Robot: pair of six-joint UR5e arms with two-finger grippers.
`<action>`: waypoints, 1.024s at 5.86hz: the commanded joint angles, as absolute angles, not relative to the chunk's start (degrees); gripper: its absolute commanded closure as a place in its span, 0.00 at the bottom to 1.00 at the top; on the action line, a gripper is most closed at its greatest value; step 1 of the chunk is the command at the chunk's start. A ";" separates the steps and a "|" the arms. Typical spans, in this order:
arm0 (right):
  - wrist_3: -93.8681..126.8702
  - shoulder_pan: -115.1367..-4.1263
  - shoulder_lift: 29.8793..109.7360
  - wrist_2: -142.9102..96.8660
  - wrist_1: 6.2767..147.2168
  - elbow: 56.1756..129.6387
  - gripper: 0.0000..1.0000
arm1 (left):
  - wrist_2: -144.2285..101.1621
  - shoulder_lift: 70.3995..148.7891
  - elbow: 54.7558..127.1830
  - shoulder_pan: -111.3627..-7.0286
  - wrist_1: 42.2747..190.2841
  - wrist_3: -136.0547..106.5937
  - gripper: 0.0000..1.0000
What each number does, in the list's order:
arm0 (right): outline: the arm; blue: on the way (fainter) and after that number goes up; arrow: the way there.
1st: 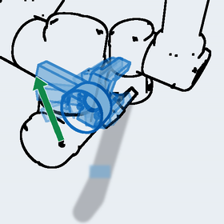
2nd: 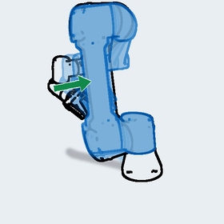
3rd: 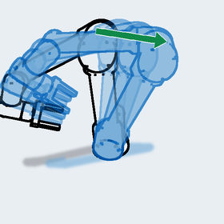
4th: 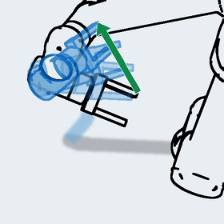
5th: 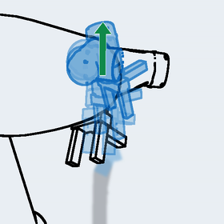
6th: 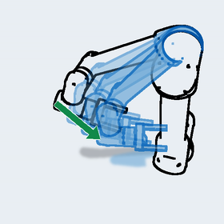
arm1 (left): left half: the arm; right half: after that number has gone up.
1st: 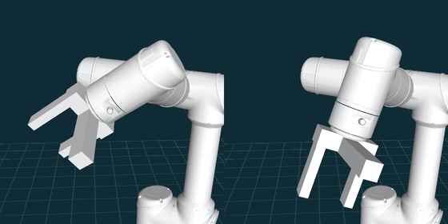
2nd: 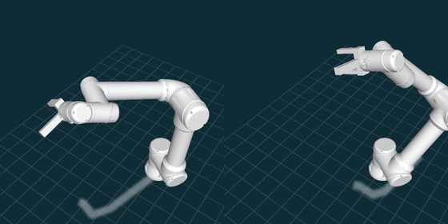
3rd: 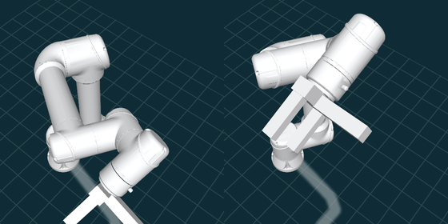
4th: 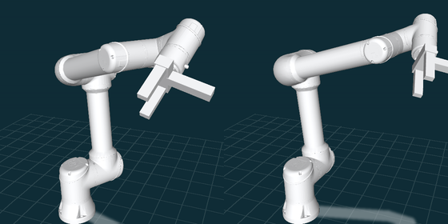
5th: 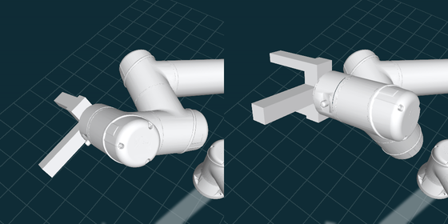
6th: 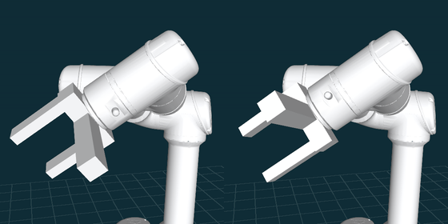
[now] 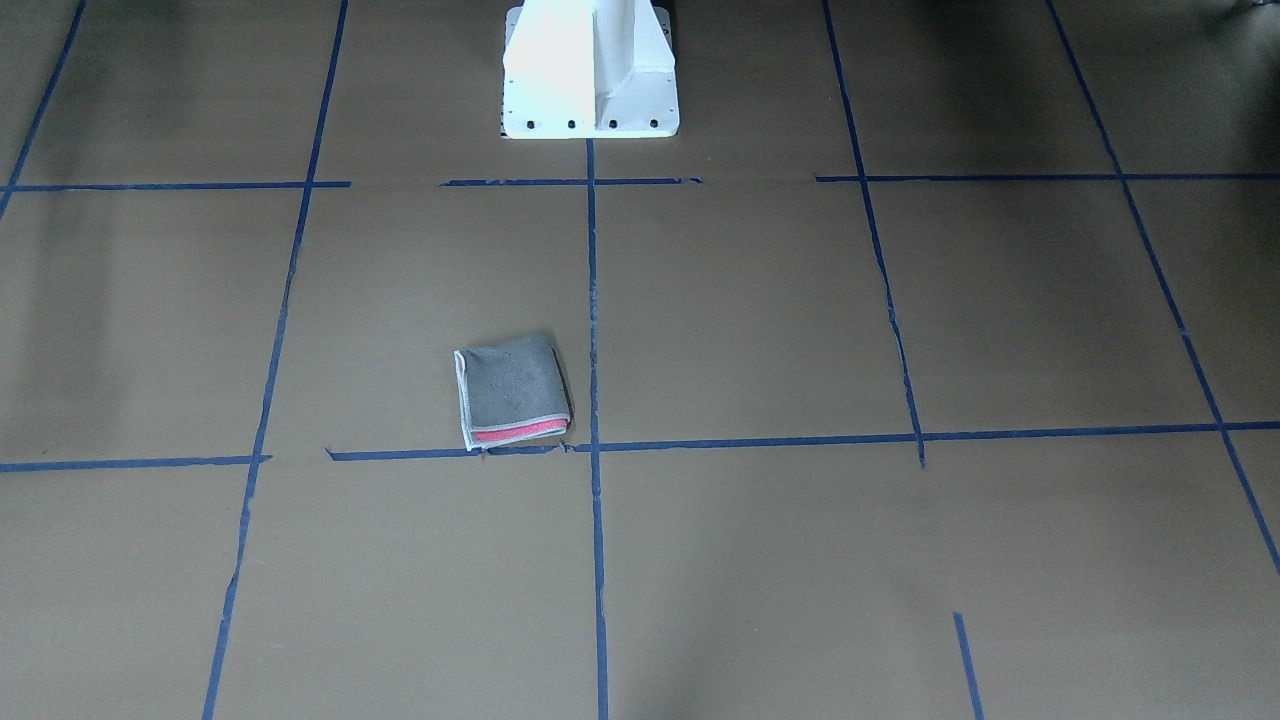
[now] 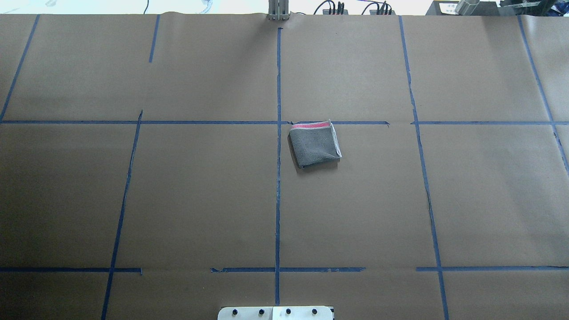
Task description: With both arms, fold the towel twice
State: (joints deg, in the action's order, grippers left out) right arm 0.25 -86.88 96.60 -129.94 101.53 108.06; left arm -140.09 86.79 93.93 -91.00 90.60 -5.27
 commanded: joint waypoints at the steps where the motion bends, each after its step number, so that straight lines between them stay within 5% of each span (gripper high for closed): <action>1: 0.96 -87.01 98.17 -129.82 101.60 108.99 0.00 | -138.26 86.13 97.12 -90.62 90.62 -9.32 0.00; 6: 1.05 -86.92 98.35 -129.73 101.51 107.22 0.00 | -132.80 83.06 94.22 -87.19 91.85 -7.12 0.00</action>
State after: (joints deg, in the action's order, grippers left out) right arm 1.05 -86.92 98.48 -129.73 101.54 107.13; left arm -132.87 83.11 94.42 -87.29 91.72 -7.58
